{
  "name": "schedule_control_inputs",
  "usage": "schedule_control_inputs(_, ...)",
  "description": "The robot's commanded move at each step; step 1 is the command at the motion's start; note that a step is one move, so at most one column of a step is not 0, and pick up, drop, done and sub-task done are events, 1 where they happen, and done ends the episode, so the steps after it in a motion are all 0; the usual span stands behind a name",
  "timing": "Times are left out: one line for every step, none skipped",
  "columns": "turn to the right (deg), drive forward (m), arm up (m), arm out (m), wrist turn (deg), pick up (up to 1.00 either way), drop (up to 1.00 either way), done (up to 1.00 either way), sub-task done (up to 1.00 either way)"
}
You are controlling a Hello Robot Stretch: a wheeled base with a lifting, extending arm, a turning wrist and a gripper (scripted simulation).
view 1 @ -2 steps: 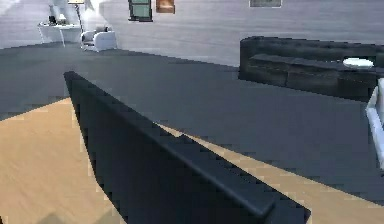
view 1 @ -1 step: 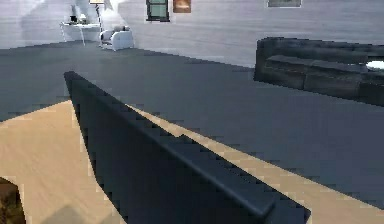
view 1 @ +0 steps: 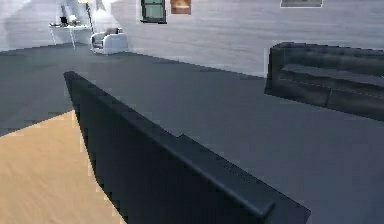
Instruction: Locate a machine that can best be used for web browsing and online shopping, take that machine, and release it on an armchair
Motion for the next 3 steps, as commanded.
schedule_control_inputs(-18.0,0.0,0.0,0.0,0.0,0.0,0.0,0.0,0.0)
schedule_control_inputs(0.0,1.0,0.0,0.0,0.0,0.0,0.0,0.0,0.0)
schedule_control_inputs(0.0,1.0,0.0,0.0,0.0,0.0,0.0,0.0,0.0)
